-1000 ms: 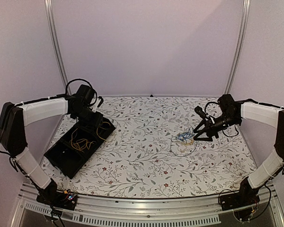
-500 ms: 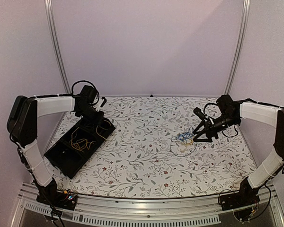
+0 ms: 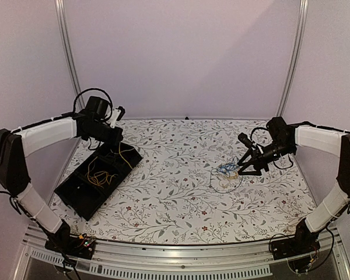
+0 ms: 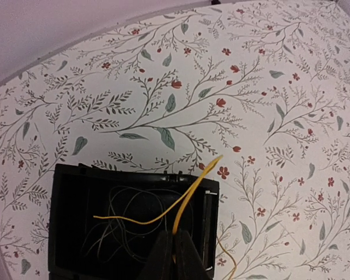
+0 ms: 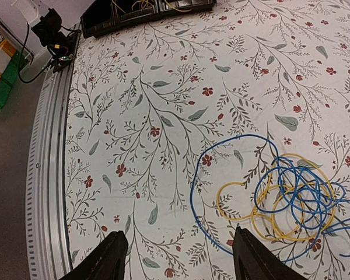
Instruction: Untangle the cables
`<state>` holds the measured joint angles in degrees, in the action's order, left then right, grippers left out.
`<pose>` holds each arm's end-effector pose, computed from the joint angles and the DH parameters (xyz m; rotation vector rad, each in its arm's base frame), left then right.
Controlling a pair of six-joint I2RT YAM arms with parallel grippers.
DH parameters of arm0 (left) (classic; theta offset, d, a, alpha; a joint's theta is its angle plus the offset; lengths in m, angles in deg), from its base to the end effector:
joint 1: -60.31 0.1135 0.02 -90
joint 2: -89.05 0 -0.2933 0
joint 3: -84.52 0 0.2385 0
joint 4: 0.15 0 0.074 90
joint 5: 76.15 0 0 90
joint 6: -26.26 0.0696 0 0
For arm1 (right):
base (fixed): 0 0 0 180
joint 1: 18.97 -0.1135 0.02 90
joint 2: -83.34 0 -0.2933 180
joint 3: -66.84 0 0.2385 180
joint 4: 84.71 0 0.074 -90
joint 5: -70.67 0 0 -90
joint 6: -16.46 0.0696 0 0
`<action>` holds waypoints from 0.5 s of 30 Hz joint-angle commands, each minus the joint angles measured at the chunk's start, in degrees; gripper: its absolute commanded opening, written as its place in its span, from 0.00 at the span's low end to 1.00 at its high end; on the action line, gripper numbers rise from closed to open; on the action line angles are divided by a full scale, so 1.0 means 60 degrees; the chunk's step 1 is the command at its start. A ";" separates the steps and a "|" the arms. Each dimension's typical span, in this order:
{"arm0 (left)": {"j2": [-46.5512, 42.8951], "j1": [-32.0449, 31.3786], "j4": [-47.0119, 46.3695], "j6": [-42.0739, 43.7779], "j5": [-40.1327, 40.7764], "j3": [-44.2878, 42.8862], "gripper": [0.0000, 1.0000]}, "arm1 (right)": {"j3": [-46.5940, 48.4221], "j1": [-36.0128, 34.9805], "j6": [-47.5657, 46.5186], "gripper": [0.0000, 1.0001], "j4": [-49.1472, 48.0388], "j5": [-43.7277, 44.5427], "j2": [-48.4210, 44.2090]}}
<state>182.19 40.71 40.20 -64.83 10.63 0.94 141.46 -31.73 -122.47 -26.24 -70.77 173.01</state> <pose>0.3413 -0.1257 0.2570 0.4194 2.4173 -0.2286 0.2629 0.1153 0.2323 -1.3857 1.9912 0.9993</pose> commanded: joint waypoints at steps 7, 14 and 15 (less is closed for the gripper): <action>-0.4067 0.0110 0.0036 -0.0710 0.0988 0.0548 0.00 | 0.0259 -0.0149 -0.0181 0.65 0.0226 0.0129 0.0331; -0.4751 0.0169 0.2465 -0.2397 0.2287 0.0603 0.00 | 0.0263 -0.0257 -0.0181 0.65 0.0242 0.0220 0.0448; -0.4791 0.0174 0.2739 -0.2541 0.2397 0.0617 0.00 | 0.0268 -0.0262 -0.0181 0.65 0.0249 0.0223 0.0458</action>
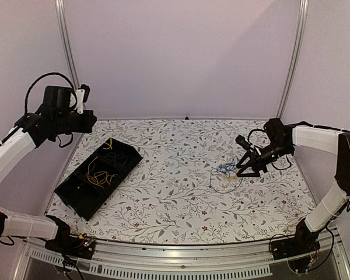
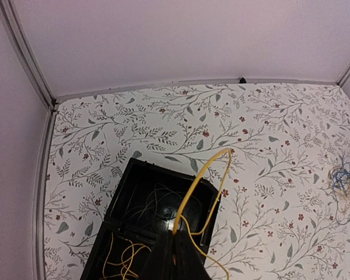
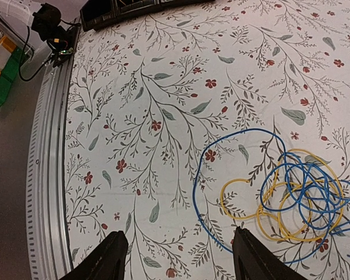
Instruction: Untangle the cables
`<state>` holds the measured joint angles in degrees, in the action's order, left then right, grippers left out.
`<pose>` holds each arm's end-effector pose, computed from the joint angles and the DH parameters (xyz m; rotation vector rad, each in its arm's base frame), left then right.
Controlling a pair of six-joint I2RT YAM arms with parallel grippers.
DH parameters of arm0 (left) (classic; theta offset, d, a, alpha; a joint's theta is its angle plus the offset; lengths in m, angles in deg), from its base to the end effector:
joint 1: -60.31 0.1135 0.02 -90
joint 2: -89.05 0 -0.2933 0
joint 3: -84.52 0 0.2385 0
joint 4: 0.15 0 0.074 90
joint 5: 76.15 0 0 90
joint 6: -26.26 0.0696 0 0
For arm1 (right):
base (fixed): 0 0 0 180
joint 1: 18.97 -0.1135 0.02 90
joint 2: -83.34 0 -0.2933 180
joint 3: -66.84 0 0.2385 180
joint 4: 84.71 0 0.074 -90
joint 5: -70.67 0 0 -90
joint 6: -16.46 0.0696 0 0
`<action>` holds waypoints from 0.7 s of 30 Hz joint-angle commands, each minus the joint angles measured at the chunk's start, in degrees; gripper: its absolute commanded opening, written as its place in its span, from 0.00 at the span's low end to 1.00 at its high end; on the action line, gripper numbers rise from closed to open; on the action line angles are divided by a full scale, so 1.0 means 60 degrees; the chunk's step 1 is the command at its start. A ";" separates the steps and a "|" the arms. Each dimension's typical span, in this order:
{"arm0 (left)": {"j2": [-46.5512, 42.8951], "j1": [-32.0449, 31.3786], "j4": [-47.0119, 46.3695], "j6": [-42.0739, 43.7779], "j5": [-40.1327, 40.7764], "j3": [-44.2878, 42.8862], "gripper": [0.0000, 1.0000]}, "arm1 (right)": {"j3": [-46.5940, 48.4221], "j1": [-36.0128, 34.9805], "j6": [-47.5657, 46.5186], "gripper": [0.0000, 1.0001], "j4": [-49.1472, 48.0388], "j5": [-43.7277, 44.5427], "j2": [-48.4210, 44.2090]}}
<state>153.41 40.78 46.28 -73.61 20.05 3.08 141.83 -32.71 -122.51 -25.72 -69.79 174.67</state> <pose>0.2342 -0.0751 0.3778 0.1097 2.0831 -0.2002 0.2647 0.1200 0.2252 -1.4063 2.0215 1.0082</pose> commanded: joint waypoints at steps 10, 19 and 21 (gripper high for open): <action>-0.0312 0.0558 0.2381 -0.1431 0.1473 0.0894 0.00 | 0.0213 -0.0189 -0.0159 0.65 0.0190 0.0117 0.0233; -0.0033 0.1283 0.1833 -0.1416 0.1719 0.1798 0.00 | 0.0227 -0.0205 -0.0160 0.65 0.0223 0.0155 0.0273; 0.0150 0.1451 0.1535 -0.1452 0.1649 0.1950 0.00 | 0.0225 -0.0223 -0.0172 0.65 0.0228 0.0189 0.0309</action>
<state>152.69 47.33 58.91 -81.63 29.75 12.91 141.85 -33.61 -122.51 -25.28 -69.03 175.61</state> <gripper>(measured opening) 0.001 0.655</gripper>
